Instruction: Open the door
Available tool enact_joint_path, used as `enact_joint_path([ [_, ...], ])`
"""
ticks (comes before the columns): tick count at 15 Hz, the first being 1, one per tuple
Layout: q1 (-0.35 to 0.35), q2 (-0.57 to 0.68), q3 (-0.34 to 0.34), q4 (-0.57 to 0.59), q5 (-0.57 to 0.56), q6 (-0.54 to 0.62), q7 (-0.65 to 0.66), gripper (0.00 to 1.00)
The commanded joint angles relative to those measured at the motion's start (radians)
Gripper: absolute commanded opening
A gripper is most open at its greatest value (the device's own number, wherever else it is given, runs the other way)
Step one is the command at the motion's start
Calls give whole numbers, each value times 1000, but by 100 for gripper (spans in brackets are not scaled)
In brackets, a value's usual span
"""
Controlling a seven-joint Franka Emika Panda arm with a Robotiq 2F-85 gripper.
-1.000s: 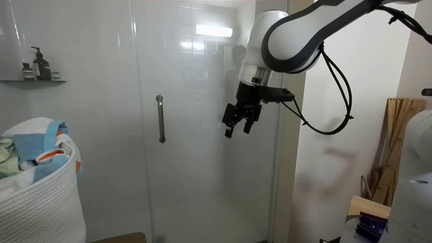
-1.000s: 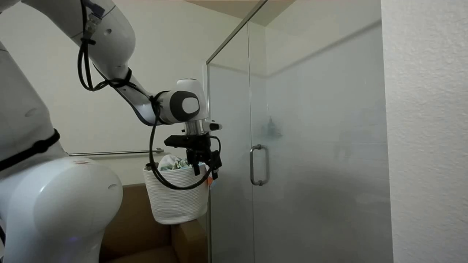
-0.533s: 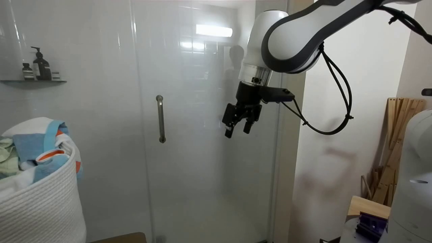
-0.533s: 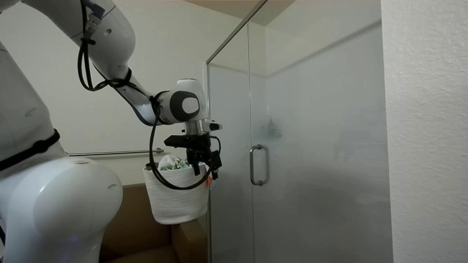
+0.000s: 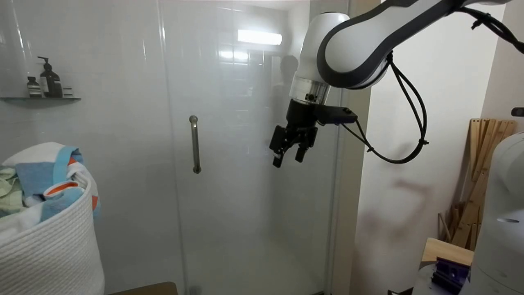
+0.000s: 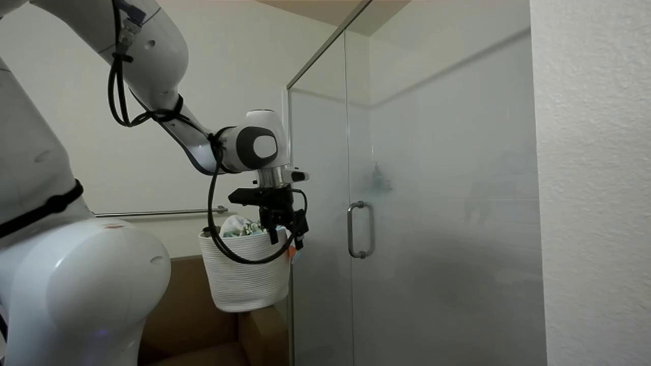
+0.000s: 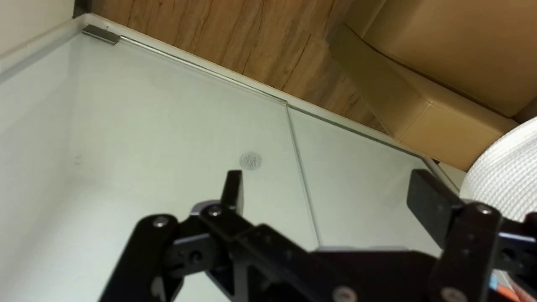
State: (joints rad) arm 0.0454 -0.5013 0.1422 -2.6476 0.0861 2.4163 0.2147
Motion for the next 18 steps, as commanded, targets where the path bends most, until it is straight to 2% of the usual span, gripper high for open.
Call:
enact_joint_path([
  [1,5,0,-6,2,-5,-9,4,100],
  [18,6,0,-7,2,-8,-6,3,100],
])
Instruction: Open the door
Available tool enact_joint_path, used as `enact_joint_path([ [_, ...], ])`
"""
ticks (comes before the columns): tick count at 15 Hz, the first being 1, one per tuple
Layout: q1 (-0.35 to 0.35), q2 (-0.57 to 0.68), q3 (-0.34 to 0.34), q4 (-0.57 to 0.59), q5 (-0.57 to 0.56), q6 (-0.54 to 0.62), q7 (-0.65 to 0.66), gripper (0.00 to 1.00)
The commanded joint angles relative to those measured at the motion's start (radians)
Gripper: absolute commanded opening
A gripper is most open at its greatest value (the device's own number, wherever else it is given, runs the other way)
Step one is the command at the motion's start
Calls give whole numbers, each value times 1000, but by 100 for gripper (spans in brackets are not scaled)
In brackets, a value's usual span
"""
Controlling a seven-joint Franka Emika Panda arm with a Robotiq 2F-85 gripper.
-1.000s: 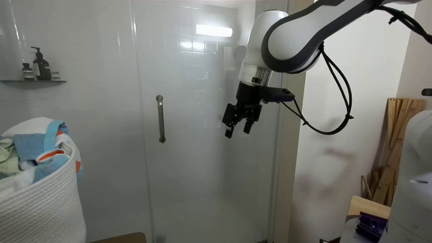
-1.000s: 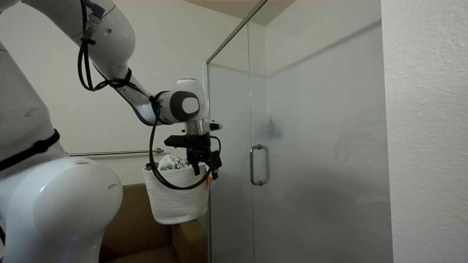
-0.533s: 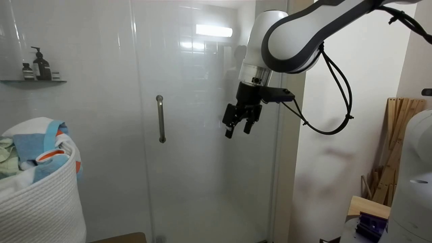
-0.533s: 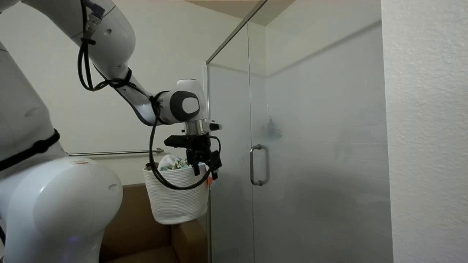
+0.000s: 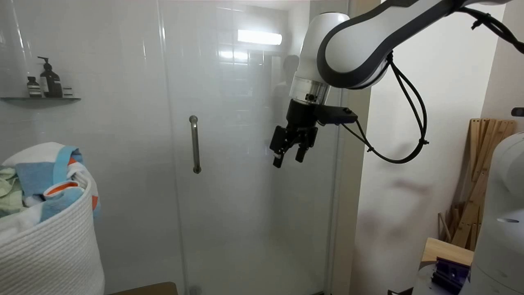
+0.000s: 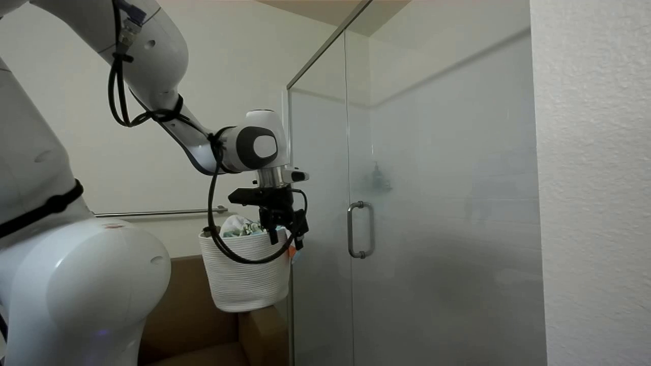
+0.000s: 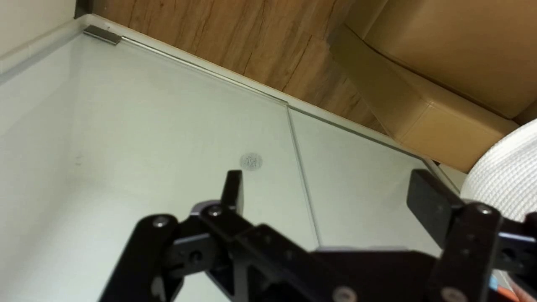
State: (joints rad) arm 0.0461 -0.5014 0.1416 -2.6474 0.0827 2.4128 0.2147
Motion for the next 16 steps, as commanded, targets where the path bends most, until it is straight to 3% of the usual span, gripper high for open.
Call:
enact_joint_path([
  [1,6,0,-6,2,-4,-3,3,100],
  [7,6,0,-6,2,-5,-3,3,100],
  [11,-63,62,69,9,-106,213,112,100],
  [16,-231,258,201,123,-331,444,293,100],
])
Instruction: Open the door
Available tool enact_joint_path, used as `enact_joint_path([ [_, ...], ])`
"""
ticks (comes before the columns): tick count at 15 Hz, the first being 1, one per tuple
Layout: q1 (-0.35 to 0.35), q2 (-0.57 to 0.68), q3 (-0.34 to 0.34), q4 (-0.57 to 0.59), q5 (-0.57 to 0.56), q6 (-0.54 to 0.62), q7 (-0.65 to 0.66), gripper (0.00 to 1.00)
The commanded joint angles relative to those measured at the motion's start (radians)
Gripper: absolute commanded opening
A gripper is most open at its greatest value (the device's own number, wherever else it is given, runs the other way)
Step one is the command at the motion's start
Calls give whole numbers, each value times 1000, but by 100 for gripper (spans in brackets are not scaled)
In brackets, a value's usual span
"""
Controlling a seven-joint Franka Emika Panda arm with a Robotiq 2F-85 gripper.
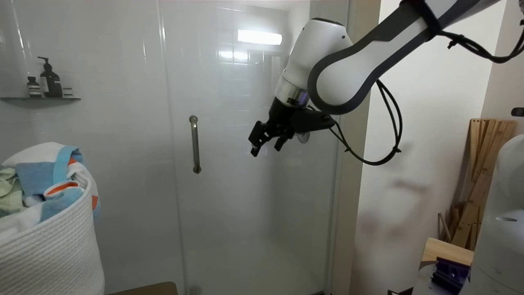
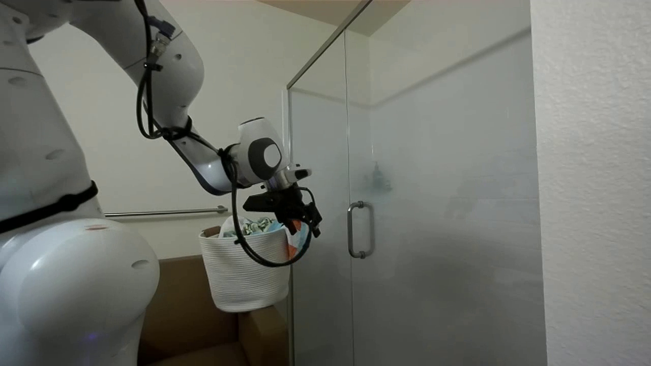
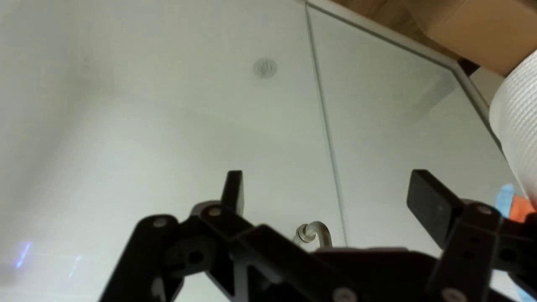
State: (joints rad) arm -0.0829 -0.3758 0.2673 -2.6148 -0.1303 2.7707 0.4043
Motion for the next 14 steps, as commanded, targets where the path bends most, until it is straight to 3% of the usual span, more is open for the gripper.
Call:
enact_joint_path([
  [1,-148,160,114,118,-173,107,149,100],
  [3,-246,172,190,167,-327,106,284,100],
  [4,-168,141,127,116,-227,92,184,100],
  [6,-221,168,169,158,-289,93,243,100],
  [12,-228,176,177,169,-295,108,238,100],
  [14,-261,184,199,190,-362,124,274,100],
])
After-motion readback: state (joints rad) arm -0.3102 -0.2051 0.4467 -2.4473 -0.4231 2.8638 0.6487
